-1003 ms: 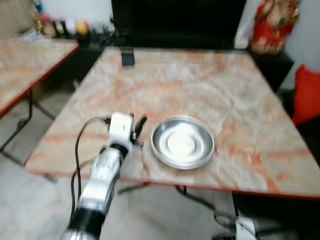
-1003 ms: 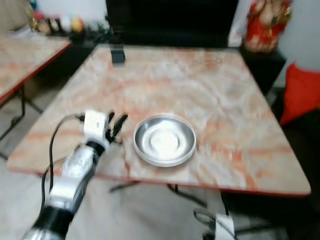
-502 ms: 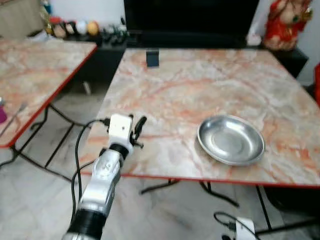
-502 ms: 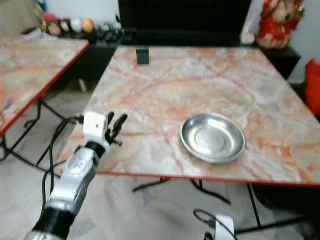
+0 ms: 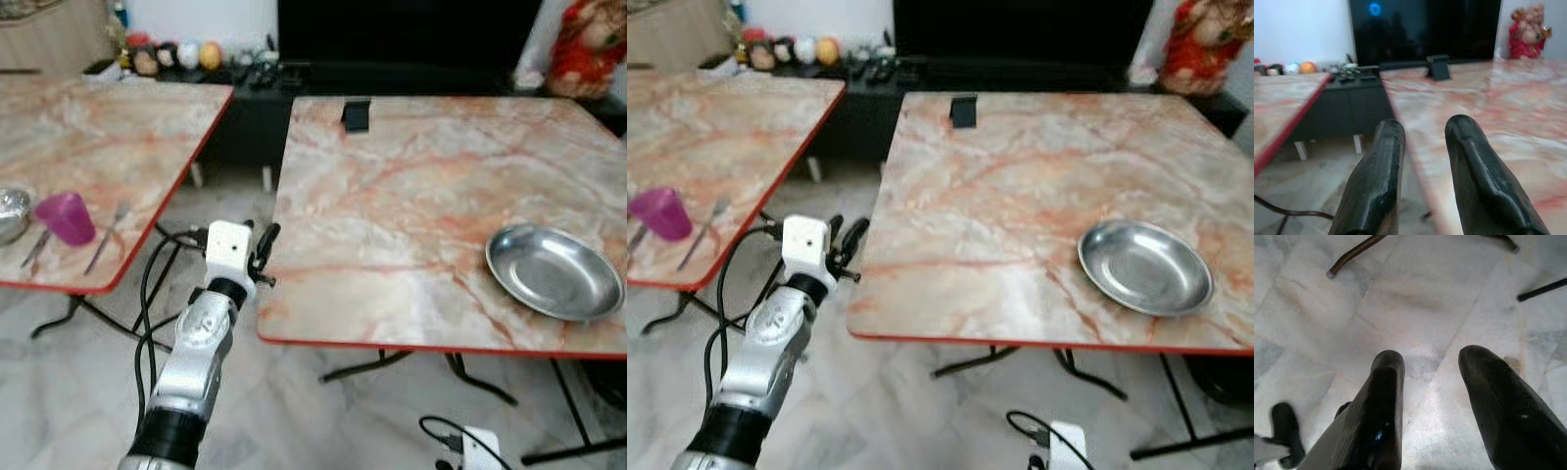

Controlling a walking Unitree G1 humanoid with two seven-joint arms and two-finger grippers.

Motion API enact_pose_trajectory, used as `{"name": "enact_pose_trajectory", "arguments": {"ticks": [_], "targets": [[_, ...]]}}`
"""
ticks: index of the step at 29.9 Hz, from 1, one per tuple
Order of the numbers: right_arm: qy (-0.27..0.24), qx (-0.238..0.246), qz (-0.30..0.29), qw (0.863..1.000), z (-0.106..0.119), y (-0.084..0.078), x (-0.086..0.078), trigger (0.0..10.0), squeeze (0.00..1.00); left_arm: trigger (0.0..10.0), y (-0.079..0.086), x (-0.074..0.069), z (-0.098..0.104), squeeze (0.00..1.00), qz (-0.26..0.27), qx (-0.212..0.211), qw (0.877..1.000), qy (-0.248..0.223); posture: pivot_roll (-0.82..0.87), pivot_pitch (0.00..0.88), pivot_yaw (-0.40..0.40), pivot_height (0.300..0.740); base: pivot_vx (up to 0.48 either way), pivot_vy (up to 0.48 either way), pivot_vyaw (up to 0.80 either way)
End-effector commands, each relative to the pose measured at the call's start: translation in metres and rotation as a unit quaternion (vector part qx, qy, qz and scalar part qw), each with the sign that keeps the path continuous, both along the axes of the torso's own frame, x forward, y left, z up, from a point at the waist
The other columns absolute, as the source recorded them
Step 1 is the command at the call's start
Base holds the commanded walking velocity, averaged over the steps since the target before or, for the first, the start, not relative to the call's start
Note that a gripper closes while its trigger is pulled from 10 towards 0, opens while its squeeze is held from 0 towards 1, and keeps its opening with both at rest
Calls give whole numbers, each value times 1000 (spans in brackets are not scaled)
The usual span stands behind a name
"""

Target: Setting the table

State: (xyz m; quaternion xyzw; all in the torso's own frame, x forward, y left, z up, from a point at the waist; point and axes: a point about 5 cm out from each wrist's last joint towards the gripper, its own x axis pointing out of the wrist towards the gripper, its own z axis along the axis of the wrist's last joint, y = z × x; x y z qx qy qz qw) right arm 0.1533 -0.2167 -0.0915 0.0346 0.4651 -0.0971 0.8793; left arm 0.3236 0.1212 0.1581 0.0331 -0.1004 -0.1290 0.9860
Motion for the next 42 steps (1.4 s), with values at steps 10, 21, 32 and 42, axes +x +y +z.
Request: {"name": "enact_pose_trajectory", "arguments": {"ticks": [10,21,32,42], "targets": [[-10,12,1,1000,1,9,8,10000,0,10000,10,2,4,0,14,5,1000,-5,59,0,-39,711,0,480,325],[-12,9,-3,1000,2,8,9,10000,0,10000,11,3,6,0,17,6,1000,-7,66,0,-40,711,0,480,0],[-11,10,-1,1000,2,8,9,10000,0,10000,11,4,7,0,19,0,1000,-7,67,0,-41,711,0,480,0],[-8,9,3,1000,1,8,8,10000,0,10000,9,5,7,0,11,4,1000,-11,69,0,-40,711,0,269,0]]}}
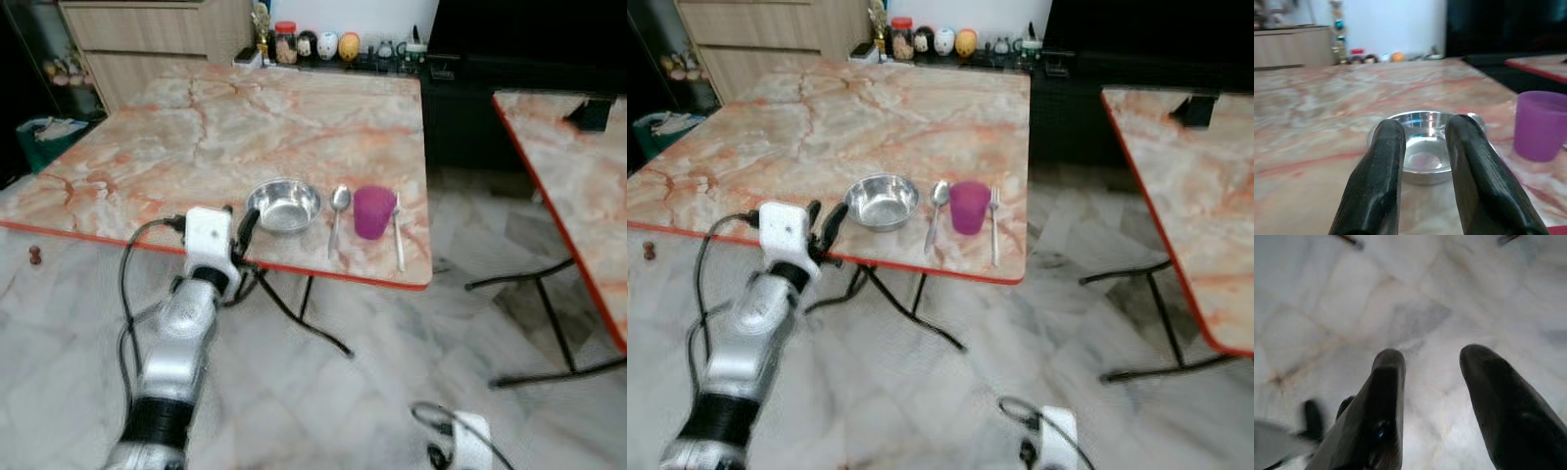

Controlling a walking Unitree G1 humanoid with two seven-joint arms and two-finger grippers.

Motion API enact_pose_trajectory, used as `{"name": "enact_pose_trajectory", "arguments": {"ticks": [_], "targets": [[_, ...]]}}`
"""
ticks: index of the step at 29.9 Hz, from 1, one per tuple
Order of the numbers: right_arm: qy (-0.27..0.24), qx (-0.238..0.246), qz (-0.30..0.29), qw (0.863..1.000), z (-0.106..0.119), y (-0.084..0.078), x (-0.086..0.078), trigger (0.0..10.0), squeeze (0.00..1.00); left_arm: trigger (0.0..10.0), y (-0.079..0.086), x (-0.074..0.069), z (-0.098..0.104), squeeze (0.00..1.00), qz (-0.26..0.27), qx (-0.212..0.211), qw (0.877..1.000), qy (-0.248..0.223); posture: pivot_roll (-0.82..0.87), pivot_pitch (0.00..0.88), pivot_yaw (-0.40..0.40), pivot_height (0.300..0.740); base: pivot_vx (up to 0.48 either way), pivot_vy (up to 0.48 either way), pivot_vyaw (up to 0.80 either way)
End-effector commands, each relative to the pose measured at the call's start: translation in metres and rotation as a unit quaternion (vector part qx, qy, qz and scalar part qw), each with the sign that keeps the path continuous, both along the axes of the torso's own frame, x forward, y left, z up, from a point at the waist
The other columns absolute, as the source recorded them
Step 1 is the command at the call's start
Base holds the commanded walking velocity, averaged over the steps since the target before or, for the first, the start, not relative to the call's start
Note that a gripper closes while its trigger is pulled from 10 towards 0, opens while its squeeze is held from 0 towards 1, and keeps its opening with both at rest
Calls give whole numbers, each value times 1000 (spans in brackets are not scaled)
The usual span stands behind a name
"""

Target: Setting the table

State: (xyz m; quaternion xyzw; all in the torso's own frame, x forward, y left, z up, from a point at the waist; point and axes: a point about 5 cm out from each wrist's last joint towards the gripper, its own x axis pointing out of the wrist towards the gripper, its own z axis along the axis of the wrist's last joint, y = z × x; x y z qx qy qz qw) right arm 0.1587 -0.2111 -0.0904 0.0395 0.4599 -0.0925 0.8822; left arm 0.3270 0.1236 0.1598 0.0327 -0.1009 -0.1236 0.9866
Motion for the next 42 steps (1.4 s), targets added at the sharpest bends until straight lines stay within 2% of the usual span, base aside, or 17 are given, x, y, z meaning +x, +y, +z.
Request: {"name": "enact_pose_trajectory", "arguments": {"ticks": [1,22,27,31,35,42], "targets": [[-1,4,2,1000,0,3,2,10000,0,10000,6,1,5,0,5,5,1000,-10,69,0,-40,711,0,0,0],[-3,8,0,1000,1,4,3,10000,0,10000,2,2,3,0,-3,0,1000,-2,74,0,-40,711,0,0,0],[-3,10,2,1000,1,4,4,10000,0,10000,2,4,0,0,1,-18,1000,12,76,0,-40,711,0,0,0],[-3,10,3,1000,1,4,4,10000,0,10000,6,6,-1,0,15,-72,997,30,74,0,-40,711,0,0,0],[-2,10,3,1000,1,3,4,10000,0,10000,12,8,0,0,28,-100,994,36,74,0,-41,711,0,0,0],[-2,10,3,1000,1,3,4,10000,0,10000,12,8,0,0,26,-97,994,40,75,0,-42,711,0,0,0]]}}
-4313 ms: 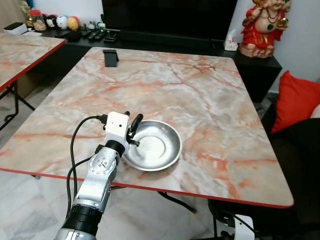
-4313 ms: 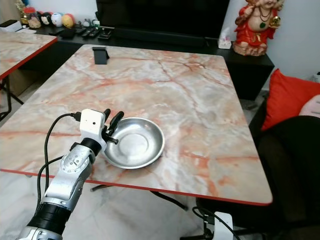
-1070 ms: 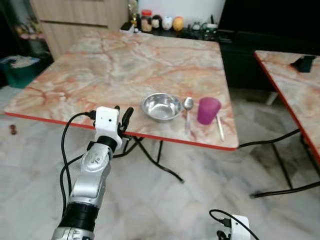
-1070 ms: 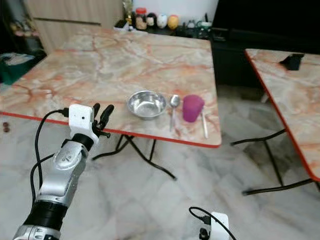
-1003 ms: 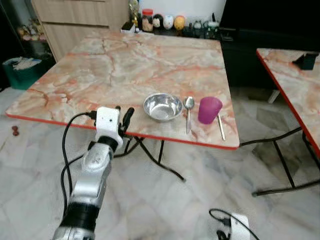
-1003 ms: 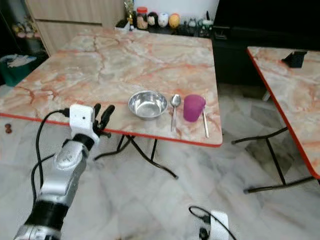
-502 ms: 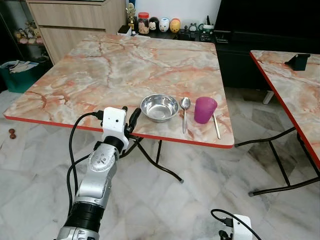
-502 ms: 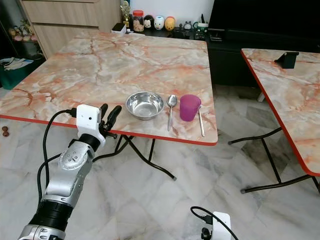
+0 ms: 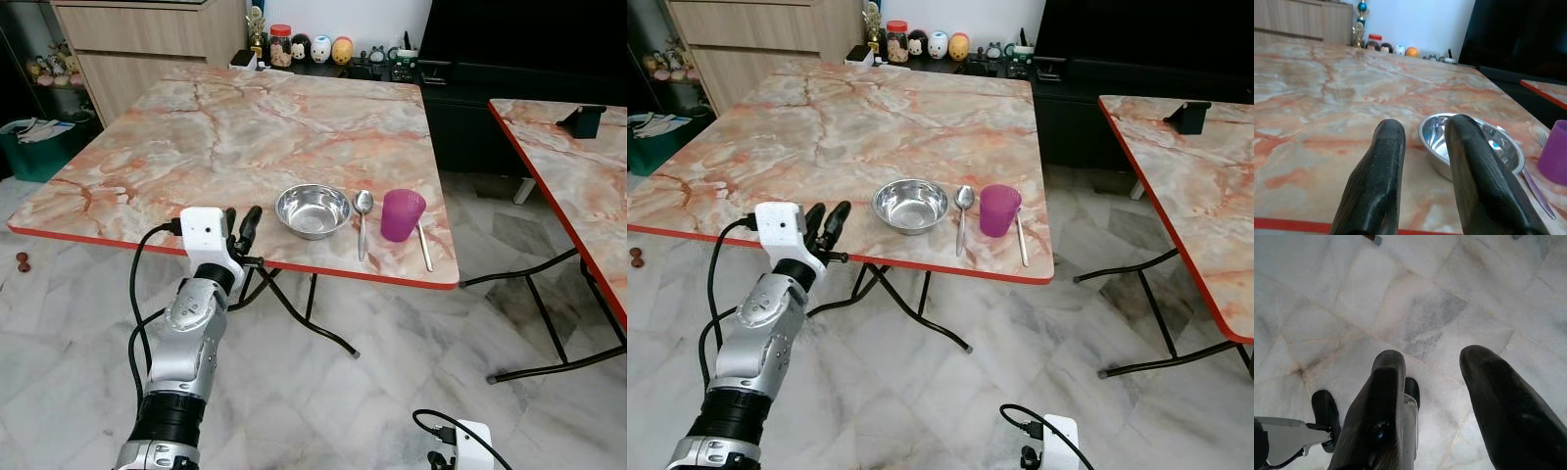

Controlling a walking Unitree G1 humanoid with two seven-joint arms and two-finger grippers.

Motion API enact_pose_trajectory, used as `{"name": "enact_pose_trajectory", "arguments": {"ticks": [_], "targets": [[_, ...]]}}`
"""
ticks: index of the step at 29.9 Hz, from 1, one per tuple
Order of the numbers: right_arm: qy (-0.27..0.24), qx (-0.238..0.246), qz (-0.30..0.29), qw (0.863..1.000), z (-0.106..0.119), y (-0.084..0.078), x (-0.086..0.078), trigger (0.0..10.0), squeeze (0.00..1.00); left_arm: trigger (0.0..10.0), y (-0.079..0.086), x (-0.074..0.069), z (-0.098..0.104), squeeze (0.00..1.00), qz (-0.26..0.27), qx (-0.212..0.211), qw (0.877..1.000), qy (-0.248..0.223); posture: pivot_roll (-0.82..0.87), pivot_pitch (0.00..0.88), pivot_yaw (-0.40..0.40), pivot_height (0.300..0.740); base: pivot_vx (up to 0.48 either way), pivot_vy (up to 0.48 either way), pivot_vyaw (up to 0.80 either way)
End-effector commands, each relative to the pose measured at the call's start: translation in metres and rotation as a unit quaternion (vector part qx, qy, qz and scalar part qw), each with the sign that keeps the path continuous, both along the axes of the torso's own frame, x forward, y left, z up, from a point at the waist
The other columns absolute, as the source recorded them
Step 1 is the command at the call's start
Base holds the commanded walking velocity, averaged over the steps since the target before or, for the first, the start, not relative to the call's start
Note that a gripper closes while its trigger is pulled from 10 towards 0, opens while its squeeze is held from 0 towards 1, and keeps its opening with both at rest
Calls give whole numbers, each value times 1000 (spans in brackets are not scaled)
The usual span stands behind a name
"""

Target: Setting the table

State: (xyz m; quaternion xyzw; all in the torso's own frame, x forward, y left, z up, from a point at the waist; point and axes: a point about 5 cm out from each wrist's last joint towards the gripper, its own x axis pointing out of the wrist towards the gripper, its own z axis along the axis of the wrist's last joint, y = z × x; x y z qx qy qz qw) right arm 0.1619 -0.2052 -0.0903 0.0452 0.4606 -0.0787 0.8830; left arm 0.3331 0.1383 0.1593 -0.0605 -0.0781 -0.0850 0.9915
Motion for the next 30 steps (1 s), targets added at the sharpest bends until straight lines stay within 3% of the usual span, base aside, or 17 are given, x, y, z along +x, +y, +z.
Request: {"name": "enact_pose_trajectory", "arguments": {"ticks": [1,12,30], "targets": [[-1,-1,-6,1000,1,-3,0,10000,0,10000,-3,2,0,0,-5,-5,1000,6,75,0,-42,711,0,0,0],[3,-1,-3,1000,0,-2,-2,10000,0,10000,-7,1,1,0,-25,-17,1000,7,67,0,-32,711,0,0,0],[3,-1,-3,1000,-1,-2,-3,10000,0,10000,-11,0,1,0,-40,-11,999,9,61,0,-26,711,342,0,0]]}}
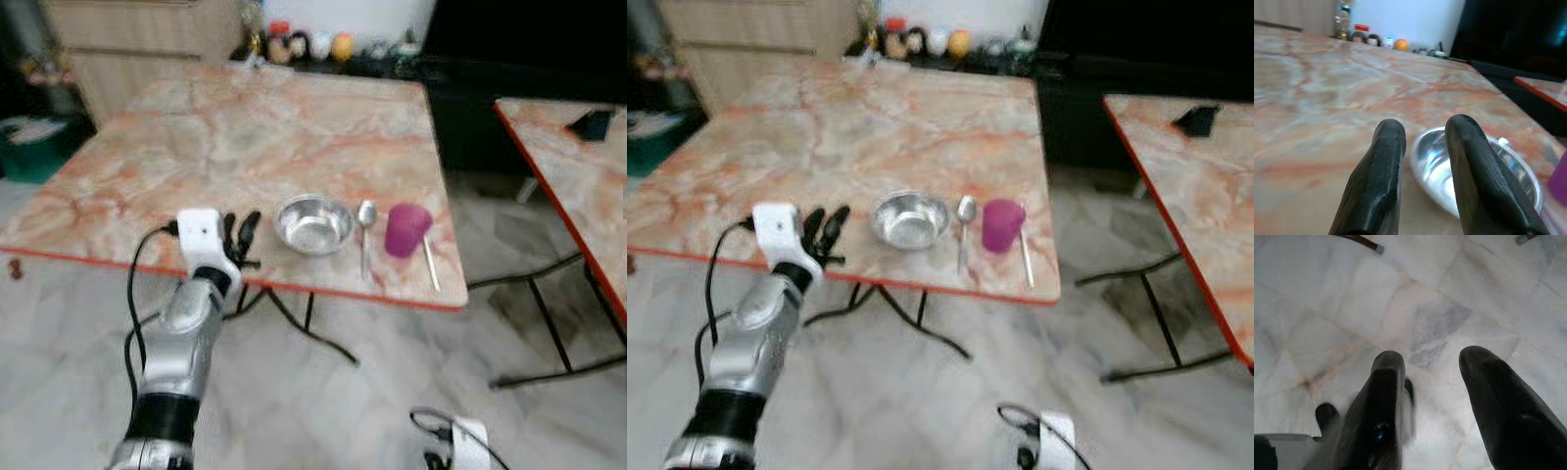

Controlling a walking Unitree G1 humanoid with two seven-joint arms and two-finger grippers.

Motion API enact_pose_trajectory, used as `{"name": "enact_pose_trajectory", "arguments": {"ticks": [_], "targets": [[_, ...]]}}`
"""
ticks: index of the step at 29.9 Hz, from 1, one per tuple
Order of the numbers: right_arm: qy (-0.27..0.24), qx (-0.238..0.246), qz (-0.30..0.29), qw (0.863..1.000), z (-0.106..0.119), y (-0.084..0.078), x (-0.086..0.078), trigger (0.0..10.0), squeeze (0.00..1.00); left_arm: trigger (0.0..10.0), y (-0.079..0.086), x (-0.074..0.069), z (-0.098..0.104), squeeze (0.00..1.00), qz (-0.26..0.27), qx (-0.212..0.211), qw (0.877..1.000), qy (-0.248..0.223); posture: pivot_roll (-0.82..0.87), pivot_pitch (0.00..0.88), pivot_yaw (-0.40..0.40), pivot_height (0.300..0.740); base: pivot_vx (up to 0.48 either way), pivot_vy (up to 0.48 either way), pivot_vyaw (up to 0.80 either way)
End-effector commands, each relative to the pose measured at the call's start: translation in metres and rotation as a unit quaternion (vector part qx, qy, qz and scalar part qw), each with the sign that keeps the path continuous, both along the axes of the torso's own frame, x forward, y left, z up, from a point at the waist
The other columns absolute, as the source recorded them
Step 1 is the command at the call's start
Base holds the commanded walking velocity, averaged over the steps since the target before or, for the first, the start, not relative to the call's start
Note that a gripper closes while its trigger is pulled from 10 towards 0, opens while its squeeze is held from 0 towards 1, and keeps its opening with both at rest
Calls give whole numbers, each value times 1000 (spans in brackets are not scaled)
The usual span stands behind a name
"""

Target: Setting the table

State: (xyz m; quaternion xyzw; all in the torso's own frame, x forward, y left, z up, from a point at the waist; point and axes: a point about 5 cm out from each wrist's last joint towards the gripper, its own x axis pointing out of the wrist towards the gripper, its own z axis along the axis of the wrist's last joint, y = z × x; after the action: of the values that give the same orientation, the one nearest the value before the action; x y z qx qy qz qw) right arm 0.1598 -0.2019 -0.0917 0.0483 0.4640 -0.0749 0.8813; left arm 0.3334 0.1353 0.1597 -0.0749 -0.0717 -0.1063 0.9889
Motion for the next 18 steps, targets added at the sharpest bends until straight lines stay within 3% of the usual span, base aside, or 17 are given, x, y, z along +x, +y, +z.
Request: {"name": "enact_pose_trajectory", "arguments": {"ticks": [1,6,14,15,16,17,18], "targets": [[0,-5,-5,1000,1,-5,-1,10000,0,10000,-8,0,1,0,-18,1,1000,2,61,0,-26,711,349,0,0],[-1,-5,-6,1000,1,-6,0,10000,0,10000,-9,1,3,0,-20,3,1000,1,64,0,-30,711,341,0,0],[-2,-6,-4,1000,2,-6,2,10000,0,10000,-12,-1,-7,0,-42,-43,997,49,71,0,-36,711,0,0,0],[-2,-6,-4,1000,2,-6,2,10000,0,10000,-10,-1,-8,122,-42,-52,996,56,71,0,-36,711,0,0,0],[-2,-6,-4,1000,2,-6,2,10000,0,10000,-10,-1,-8,122,-42,-54,996,58,71,0,-36,711,0,0,0],[-2,-6,-4,1000,2,-6,2,10000,0,10000,-9,-1,-9,1000,-39,-58,995,65,73,0,-37,711,0,0,0],[-2,-6,-4,1000,2,-6,2,10000,0,10000,-9,-1,-9,1000,-39,-58,995,65,73,0,-37,711,0,0,0]]}}
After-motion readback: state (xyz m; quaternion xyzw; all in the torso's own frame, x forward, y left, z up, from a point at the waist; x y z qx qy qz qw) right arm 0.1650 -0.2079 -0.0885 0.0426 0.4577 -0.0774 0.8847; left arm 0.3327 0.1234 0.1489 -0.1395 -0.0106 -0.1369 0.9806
